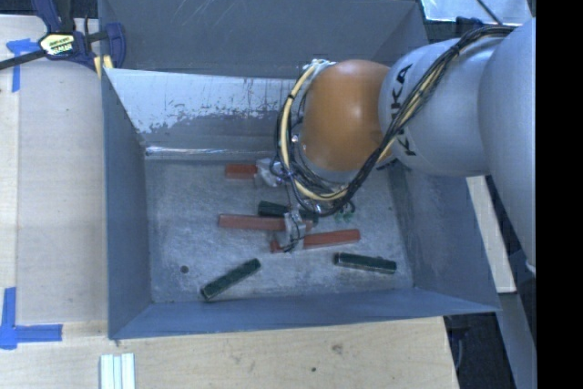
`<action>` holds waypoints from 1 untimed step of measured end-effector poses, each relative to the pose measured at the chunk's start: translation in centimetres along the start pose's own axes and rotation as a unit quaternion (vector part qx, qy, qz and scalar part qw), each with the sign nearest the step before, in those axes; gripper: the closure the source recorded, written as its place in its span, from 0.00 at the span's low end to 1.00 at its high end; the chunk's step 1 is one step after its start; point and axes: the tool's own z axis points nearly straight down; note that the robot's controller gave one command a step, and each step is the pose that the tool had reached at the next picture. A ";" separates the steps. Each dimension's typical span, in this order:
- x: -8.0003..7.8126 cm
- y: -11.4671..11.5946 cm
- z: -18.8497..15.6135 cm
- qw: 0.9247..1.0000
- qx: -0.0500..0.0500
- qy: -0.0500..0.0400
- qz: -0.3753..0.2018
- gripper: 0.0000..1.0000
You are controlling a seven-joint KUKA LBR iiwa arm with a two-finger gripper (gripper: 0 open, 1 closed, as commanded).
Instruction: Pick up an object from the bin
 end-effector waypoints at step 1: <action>-0.2 0.3 -0.2 1.000 0.000 -0.004 -0.001 1.00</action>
Offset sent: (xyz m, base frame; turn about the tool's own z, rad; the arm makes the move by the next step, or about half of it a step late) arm 0.0000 0.0000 0.0000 0.0000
